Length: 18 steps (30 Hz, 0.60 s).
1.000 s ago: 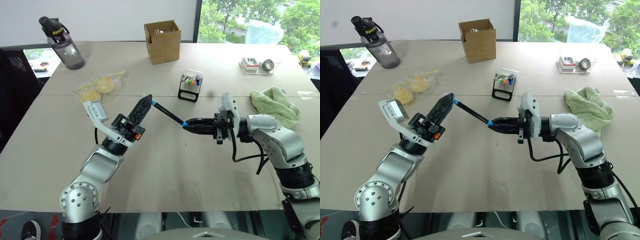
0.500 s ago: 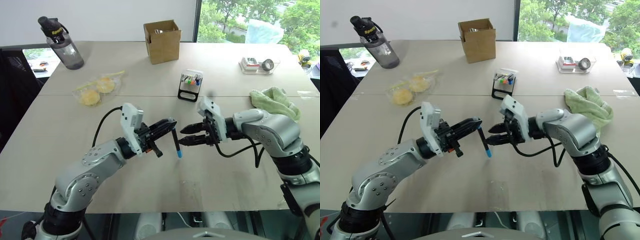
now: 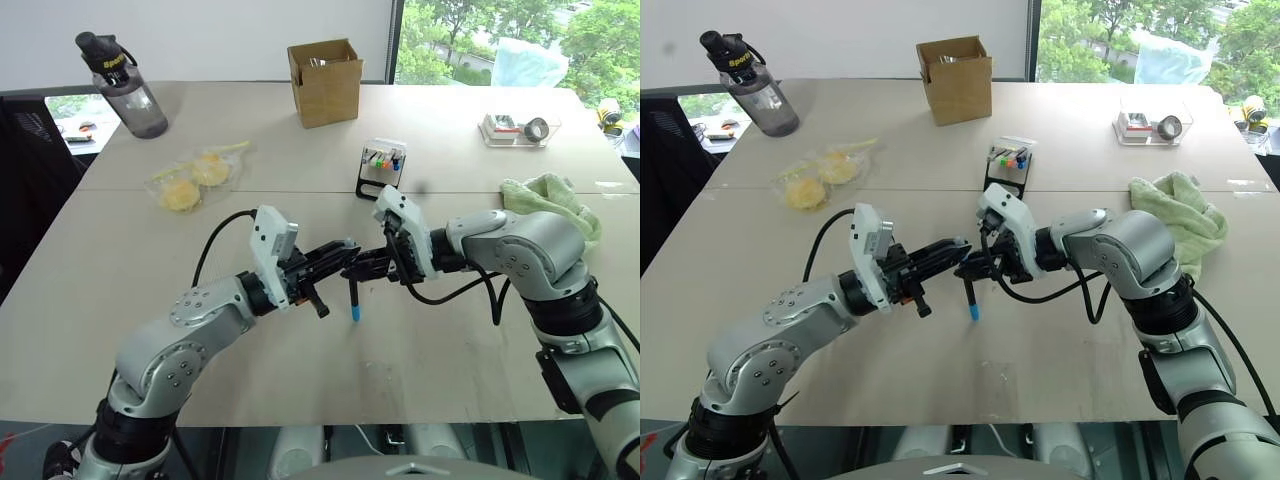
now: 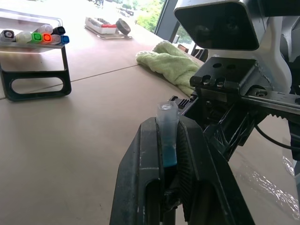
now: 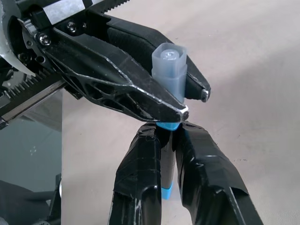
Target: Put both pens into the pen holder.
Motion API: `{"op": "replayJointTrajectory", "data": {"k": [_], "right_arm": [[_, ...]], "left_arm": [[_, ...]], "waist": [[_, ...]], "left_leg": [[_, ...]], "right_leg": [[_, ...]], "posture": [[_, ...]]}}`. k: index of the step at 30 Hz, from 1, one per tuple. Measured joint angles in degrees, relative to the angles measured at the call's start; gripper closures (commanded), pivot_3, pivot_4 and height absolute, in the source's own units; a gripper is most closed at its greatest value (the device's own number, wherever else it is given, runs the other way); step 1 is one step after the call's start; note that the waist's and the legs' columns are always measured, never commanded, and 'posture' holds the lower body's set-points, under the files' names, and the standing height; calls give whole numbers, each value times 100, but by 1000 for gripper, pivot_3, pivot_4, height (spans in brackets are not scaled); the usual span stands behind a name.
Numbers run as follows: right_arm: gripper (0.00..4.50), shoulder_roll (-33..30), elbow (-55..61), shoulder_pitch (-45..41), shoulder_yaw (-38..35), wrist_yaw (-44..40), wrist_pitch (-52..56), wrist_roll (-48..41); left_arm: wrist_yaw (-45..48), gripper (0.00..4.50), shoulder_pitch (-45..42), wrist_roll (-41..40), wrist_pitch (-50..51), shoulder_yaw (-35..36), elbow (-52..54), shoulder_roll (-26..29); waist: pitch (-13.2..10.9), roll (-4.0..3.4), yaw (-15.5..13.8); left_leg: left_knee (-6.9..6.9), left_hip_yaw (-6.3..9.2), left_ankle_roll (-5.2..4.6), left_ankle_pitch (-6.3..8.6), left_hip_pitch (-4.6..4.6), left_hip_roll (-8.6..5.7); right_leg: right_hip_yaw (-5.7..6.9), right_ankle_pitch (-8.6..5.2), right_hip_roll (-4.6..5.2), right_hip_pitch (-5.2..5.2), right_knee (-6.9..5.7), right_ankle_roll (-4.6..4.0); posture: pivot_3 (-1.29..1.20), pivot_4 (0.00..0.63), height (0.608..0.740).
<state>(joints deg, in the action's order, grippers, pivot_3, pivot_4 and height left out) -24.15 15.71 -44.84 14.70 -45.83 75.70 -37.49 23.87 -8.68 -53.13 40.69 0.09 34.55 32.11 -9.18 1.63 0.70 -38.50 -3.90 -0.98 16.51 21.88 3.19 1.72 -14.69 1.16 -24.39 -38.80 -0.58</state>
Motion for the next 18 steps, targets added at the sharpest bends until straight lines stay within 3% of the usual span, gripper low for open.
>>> {"op": "replayJointTrajectory", "data": {"k": [5, 7, 13, 18], "right_arm": [[4481, 7, 1, 3, 13, -20, -45, -78], [4481, -43, 18, 48, 30, -97, -546, 42], [4481, -463, -369, 292, 101, -496, -3272, 1198], [4481, -300, -1356, 142, -28, -218, -6089, 2389]], "left_arm": [[-5, 2339, 7, -145, 91, 178, 32, -23], [-128, 1405, 2, -75, 92, 259, 33, -19], [-233, 1405, -30, 10, 201, 743, 108, 488], [-449, 1405, -71, 66, 330, 1124, 252, 758]], "waist": [[0, 0, 3], [0, 0, 1], [-2, 2, 5], [-4, 1, 17]], "left_leg": [[0, 1, -1, 0, 0, 0], [0, 1, -1, 1, 0, -1], [1, -2, -1, 0, 2, -2], [6, -9, 26, -15, -1, 1]], "right_leg": [[0, 0, -1, -1, -1, 0], [0, 0, -1, -1, 0, 0], [-1, -1, -3, -4, 1, 2], [-10, -1, -7, -9, -1, 2]], "posture": [[0, 150, 736], [0, 150, 736], [0, 150, 736], [0, 150, 736]]}}
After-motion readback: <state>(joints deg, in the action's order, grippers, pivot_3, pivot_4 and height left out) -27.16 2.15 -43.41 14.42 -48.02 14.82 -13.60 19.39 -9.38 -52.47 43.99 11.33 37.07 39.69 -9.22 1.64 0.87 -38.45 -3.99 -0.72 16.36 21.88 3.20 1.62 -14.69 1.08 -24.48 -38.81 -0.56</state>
